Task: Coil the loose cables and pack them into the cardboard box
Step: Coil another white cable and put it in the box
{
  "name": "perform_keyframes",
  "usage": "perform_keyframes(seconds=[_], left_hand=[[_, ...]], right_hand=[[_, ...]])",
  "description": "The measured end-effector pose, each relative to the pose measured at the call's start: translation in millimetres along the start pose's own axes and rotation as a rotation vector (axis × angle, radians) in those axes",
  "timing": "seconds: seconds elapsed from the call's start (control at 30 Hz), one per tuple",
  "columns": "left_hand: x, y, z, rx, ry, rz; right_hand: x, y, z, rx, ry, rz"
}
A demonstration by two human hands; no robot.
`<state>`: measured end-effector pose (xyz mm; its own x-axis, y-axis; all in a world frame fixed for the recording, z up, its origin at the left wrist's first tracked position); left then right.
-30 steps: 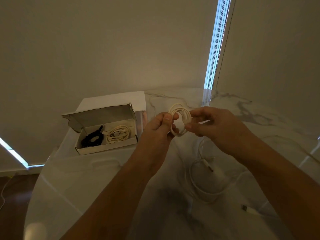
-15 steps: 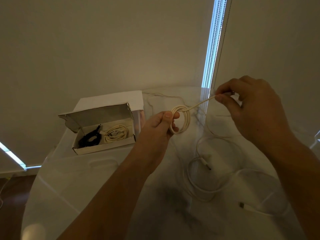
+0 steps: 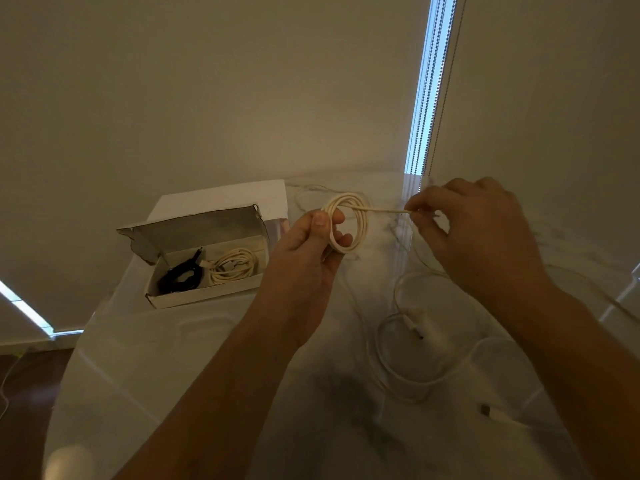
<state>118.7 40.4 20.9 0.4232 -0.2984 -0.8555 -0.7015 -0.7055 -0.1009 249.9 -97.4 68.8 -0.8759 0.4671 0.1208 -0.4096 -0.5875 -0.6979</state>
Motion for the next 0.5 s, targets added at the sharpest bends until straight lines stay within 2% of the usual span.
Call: perform_keyframes(seconds=[0.23, 0.5], left_hand=[[2.8, 7.3, -7.5, 0.025, -0.075, -0.019], [10.2, 10.0, -11.5, 0.058, 0.109, 0.131]], right_hand=[[3.3, 7.8, -28.8, 0.185, -0.337, -0.19], [7.2, 9.5, -40.8, 0.299, -1.194, -0.551]])
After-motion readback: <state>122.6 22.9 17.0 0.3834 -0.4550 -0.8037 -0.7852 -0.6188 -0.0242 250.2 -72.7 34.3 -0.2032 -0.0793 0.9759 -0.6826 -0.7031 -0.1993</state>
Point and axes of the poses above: each hand's wrist, its own y-axis away from the middle knuckle, its own z-axis out of the back of the hand, x = y × z, the point moved 5 cm from there along -y, towards the middle knuckle
